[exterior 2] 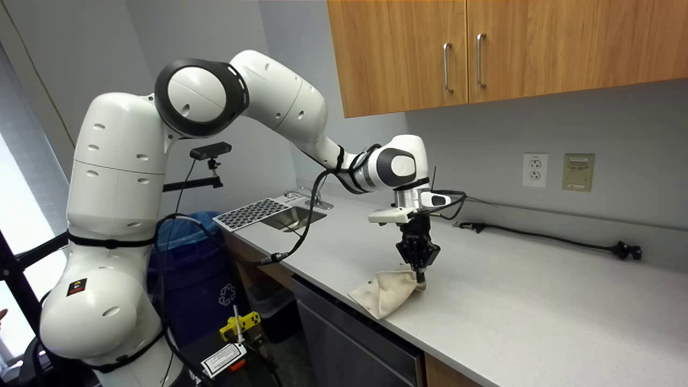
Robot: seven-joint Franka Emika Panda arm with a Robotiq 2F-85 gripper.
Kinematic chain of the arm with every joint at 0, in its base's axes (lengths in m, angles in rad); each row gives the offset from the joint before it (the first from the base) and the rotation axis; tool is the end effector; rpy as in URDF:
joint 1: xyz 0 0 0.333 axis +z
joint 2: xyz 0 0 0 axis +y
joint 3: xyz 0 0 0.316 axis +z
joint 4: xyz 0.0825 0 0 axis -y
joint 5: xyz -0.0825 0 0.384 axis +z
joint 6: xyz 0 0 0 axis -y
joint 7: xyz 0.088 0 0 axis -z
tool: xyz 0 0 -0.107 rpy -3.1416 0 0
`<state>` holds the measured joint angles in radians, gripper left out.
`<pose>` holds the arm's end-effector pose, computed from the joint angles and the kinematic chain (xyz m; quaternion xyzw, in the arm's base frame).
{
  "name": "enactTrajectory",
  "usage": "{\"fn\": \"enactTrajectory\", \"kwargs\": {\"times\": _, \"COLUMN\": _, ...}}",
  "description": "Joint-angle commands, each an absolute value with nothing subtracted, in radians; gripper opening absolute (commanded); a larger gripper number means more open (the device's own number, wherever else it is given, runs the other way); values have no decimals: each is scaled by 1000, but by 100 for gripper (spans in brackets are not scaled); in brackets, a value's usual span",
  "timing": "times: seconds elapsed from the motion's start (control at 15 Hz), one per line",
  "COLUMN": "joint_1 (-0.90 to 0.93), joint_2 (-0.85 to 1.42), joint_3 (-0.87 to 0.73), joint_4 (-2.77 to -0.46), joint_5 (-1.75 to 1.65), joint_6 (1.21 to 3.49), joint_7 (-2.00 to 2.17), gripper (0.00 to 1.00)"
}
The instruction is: Unfold the towel and lay it flat on the countertop
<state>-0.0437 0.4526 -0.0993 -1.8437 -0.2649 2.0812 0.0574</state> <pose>0.6112 -0.0980 0.2679 0.9856 -0.0197 -0.1119 0.1249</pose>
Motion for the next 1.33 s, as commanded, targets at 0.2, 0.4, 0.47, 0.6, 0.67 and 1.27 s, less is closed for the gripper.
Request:
{"fn": "enactTrajectory", "kwargs": {"times": 0.2, "joint_1": -17, "joint_2": 517, "joint_3": -166, "joint_4": -1827, "joint_5": -355, "joint_6": 2207, "joint_7": 195, "gripper": 1}}
{"fn": "enactTrajectory", "kwargs": {"times": 0.4, "joint_1": 26, "joint_2": 537, "joint_3": -218, "joint_4": -1827, "joint_5": -479, "joint_6": 2268, "joint_7": 329, "gripper": 1}}
{"fn": "enactTrajectory", "kwargs": {"times": 0.47, "joint_1": 39, "joint_2": 545, "joint_3": -233, "joint_4": -1823, "joint_5": -517, "joint_6": 2274, "joint_7": 367, "gripper": 1}}
{"fn": "enactTrajectory", "kwargs": {"times": 0.6, "joint_1": 56, "joint_2": 558, "joint_3": -252, "joint_4": -1816, "joint_5": -567, "joint_6": 2265, "joint_7": 419, "gripper": 28}}
{"fn": "enactTrajectory", "kwargs": {"times": 0.67, "joint_1": 61, "joint_2": 564, "joint_3": -257, "joint_4": -1813, "joint_5": -581, "joint_6": 2257, "joint_7": 437, "gripper": 30}}
{"fn": "enactTrajectory", "kwargs": {"times": 1.27, "joint_1": 66, "joint_2": 582, "joint_3": -261, "joint_4": -1812, "joint_5": -654, "joint_6": 2233, "joint_7": 490, "gripper": 96}}
